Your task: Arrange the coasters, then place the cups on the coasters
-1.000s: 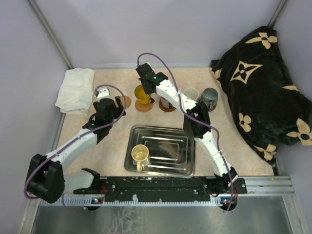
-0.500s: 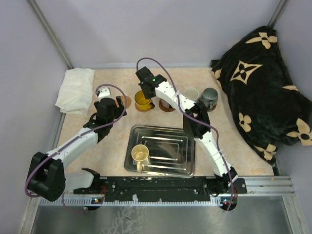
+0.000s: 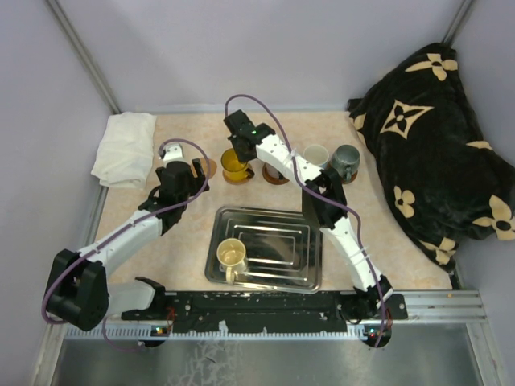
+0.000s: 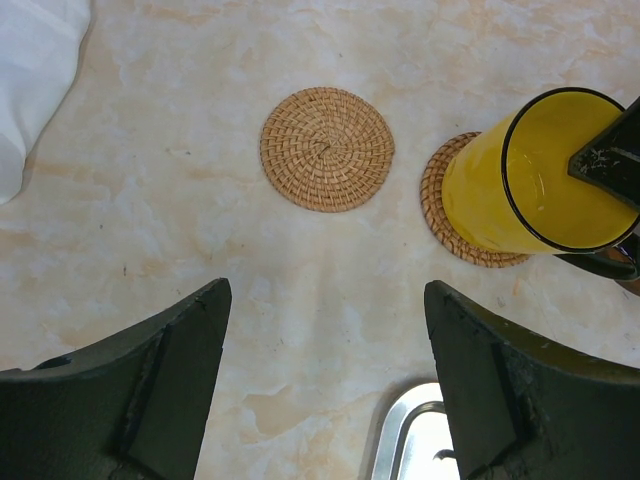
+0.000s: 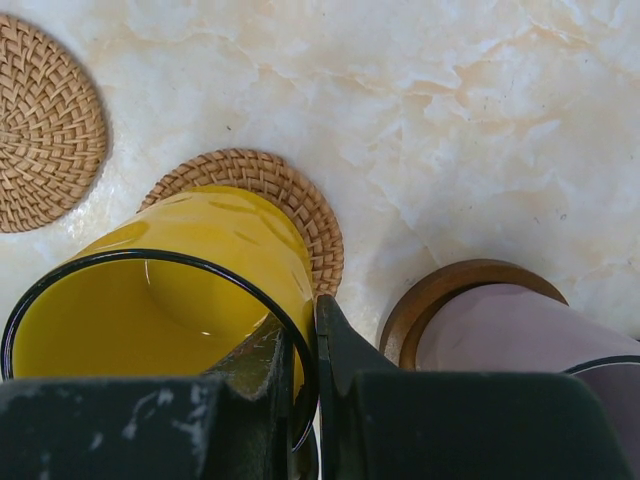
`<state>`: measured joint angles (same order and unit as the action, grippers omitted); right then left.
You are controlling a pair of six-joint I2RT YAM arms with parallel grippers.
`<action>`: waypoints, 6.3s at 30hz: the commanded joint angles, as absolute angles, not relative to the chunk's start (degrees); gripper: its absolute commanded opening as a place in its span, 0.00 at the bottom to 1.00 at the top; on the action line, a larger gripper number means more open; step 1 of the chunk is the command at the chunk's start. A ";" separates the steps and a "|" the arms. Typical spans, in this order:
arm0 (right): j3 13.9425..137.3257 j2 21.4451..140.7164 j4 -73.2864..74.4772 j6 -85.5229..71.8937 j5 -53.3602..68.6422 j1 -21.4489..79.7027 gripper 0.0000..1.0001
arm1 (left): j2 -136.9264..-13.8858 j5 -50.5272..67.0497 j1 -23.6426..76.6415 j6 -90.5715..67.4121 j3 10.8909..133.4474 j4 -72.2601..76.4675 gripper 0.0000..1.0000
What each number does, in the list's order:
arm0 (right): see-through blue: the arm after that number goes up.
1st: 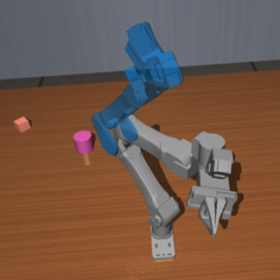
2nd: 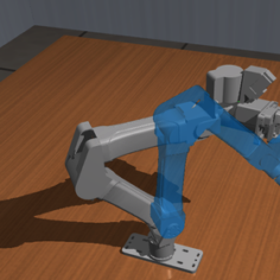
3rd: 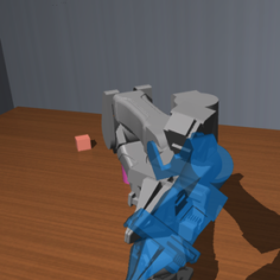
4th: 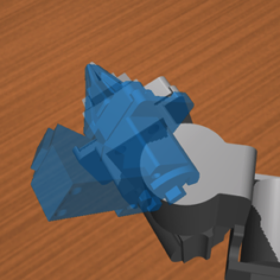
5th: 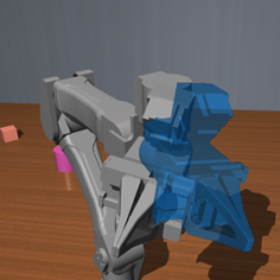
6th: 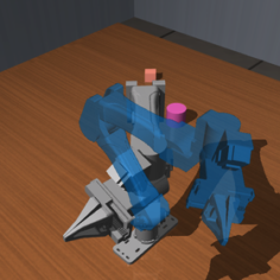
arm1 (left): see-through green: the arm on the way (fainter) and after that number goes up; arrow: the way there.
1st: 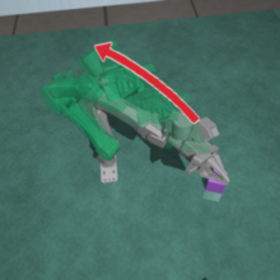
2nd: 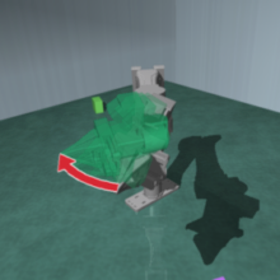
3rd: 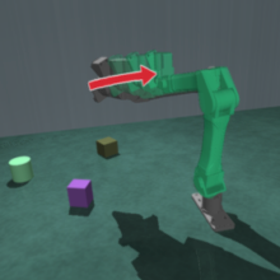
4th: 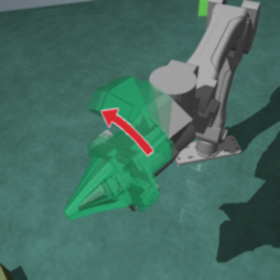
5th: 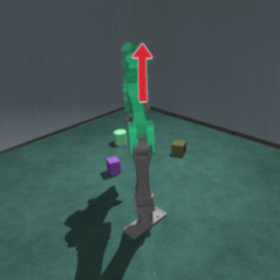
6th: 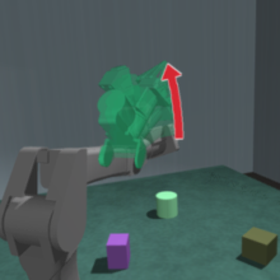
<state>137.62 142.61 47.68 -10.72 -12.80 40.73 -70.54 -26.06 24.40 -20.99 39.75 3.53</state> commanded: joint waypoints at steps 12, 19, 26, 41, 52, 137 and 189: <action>138.68 139.55 42.96 -9.43 -15.04 40.87 0.28 | -71.44 -26.66 24.57 -20.52 41.54 5.40 0.85; 137.31 138.06 41.90 -9.06 -15.25 40.87 0.33 | -71.88 -26.46 24.52 -20.71 41.79 5.67 0.85; 136.30 135.58 40.90 -7.54 -16.36 40.86 0.45 | -71.72 -26.54 24.58 -20.76 41.66 5.76 0.85; 134.65 126.62 37.86 -5.57 -16.72 41.57 0.53 | -70.92 -24.36 24.65 -18.14 42.43 3.75 0.85; 114.07 107.63 32.08 -1.61 -21.61 39.89 0.44 | -55.36 -14.40 25.09 -23.16 42.03 -18.78 0.82; 62.11 102.56 4.49 -2.41 -2.62 42.67 0.02 | -60.60 -11.82 51.37 -46.25 42.90 -41.84 0.00; 70.02 105.98 7.80 -0.44 -1.44 44.30 0.01 | -69.00 -26.78 26.92 -31.29 57.64 -31.25 0.00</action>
<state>65.28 107.04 7.31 -1.83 0.40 43.77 -67.81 -31.90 31.27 -36.88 58.00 -42.33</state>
